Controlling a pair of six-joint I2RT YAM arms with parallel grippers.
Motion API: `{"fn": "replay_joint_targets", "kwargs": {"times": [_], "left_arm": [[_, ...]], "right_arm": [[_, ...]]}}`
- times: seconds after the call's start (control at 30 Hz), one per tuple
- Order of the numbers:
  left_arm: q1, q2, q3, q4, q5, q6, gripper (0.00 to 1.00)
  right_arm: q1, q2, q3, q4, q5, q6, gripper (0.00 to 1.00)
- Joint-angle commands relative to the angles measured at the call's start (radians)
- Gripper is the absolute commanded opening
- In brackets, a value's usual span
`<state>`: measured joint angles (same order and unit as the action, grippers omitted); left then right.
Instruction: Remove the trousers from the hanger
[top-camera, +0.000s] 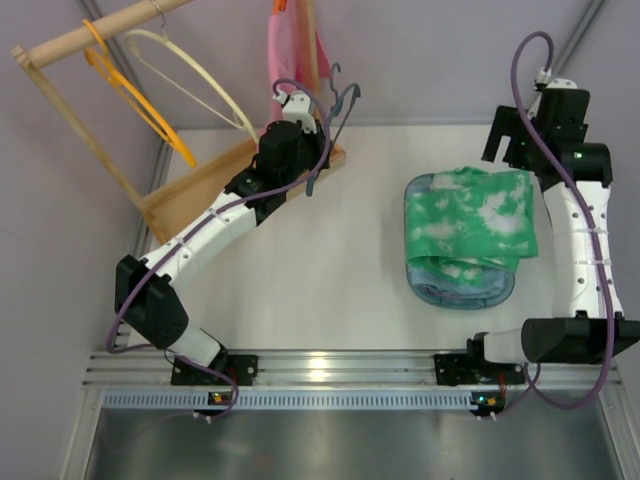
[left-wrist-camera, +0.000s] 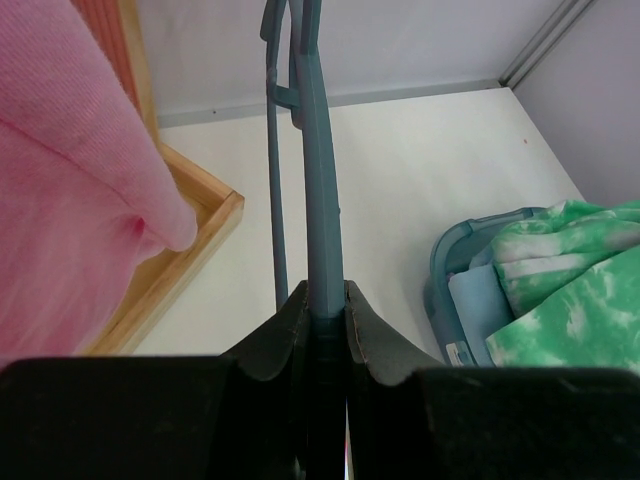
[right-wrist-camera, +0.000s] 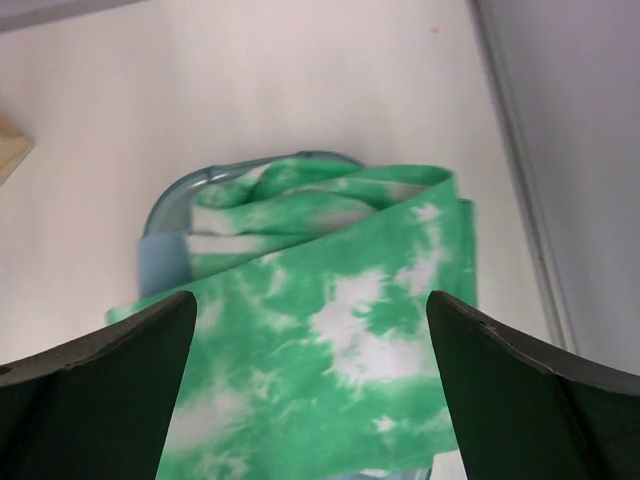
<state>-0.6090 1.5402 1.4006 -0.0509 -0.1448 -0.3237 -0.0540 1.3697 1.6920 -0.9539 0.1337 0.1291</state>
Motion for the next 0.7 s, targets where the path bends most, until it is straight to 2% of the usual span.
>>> {"fn": "replay_joint_targets", "kwargs": {"times": [0.0,0.07,0.17,0.4,0.53,0.67], "left_arm": [[0.005,-0.034,0.012,0.095,0.014,-0.002,0.00],[0.005,-0.038,0.012,0.095,0.013,-0.002,0.00],[0.005,-0.048,0.005,0.094,0.001,0.008,0.00],[0.005,-0.057,0.003,0.089,-0.004,0.017,0.00],[0.003,-0.058,0.058,0.056,0.042,0.023,0.00],[0.003,-0.063,0.150,-0.044,0.097,0.043,0.00]], "right_arm": [[0.138,0.017,-0.035,-0.062,-0.016,0.024,0.99],[0.209,0.025,-0.124,-0.023,-0.029,0.064,0.97],[0.246,0.009,-0.242,0.029,-0.045,0.104,0.89],[0.273,-0.001,-0.527,0.139,0.026,0.150,0.80],[0.270,0.022,-0.584,0.201,0.003,0.164,0.69],[0.272,0.017,-0.539,0.238,-0.041,0.164,0.64]]}}
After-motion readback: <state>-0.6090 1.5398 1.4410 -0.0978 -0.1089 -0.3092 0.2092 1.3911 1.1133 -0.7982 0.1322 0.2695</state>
